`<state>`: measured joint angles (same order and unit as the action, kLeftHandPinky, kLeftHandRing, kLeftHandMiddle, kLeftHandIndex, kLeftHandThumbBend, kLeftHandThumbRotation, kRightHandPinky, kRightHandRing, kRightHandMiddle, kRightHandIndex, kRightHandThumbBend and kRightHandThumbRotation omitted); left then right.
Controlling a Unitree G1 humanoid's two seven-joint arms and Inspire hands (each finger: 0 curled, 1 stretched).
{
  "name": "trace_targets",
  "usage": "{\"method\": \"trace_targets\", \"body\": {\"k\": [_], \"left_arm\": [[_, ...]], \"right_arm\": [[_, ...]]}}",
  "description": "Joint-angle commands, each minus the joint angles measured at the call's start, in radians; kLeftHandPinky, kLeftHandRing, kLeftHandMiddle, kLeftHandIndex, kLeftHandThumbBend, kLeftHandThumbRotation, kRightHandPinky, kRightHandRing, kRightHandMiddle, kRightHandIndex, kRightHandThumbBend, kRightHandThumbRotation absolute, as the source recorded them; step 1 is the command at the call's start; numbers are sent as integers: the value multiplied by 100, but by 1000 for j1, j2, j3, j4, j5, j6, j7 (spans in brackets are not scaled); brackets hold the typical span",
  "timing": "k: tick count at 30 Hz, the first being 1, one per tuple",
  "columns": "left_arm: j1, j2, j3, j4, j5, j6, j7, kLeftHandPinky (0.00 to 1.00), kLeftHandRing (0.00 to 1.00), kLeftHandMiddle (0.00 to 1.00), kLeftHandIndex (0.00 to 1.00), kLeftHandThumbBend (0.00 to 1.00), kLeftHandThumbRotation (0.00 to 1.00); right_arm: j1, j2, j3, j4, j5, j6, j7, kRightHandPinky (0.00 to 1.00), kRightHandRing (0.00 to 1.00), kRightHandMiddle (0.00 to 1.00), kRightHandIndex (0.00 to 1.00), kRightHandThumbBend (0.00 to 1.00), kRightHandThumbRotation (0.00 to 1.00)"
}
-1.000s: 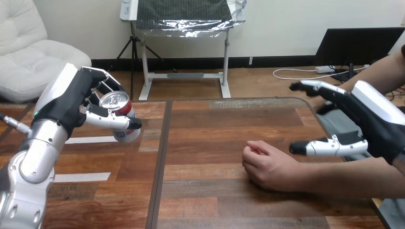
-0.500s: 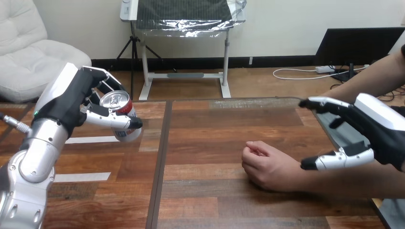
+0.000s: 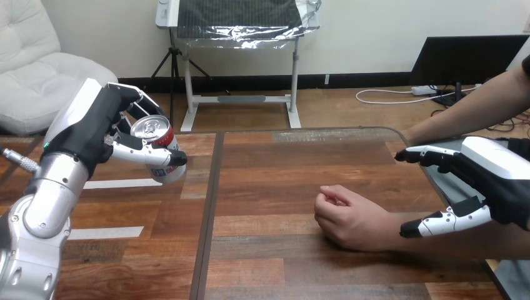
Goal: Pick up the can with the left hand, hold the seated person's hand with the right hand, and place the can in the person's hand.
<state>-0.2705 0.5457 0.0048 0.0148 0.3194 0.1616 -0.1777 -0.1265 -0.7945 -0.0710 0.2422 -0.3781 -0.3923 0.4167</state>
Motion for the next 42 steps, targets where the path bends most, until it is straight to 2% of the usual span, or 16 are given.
{"method": "trace_targets", "body": {"k": [1, 7, 16, 25, 36, 42], "left_arm": [[-38, 4, 29, -53, -11, -11, 4, 18, 22, 35, 42, 84, 0], [-39, 5, 29, -51, -9, -13, 5, 18, 22, 35, 42, 85, 0], [-42, 2, 34, -51, -19, -12, 0, 21, 25, 36, 42, 84, 0], [-45, 6, 36, -50, -22, -10, -6, 24, 29, 38, 42, 83, 0], [-47, 8, 36, -46, -19, -16, -3, 24, 28, 38, 42, 84, 0], [-48, 8, 36, -41, -18, -26, 2, 22, 27, 37, 42, 85, 0]], "right_arm": [[-80, -38, 23, 5, -30, -11, -14, 84, 87, 88, 87, 100, 50], [-84, -28, 43, 38, -58, -31, -28, 85, 87, 88, 87, 100, 51], [-93, -16, 77, 88, -91, -70, -52, 83, 84, 85, 85, 100, 46], [-102, 0, 115, 137, -113, -97, -76, 81, 83, 84, 83, 100, 36], [-117, 9, 171, 192, -152, -118, -107, 80, 82, 83, 82, 100, 24], [-120, 13, 202, 199, -177, -102, -102, 79, 81, 82, 82, 100, 19]]}}
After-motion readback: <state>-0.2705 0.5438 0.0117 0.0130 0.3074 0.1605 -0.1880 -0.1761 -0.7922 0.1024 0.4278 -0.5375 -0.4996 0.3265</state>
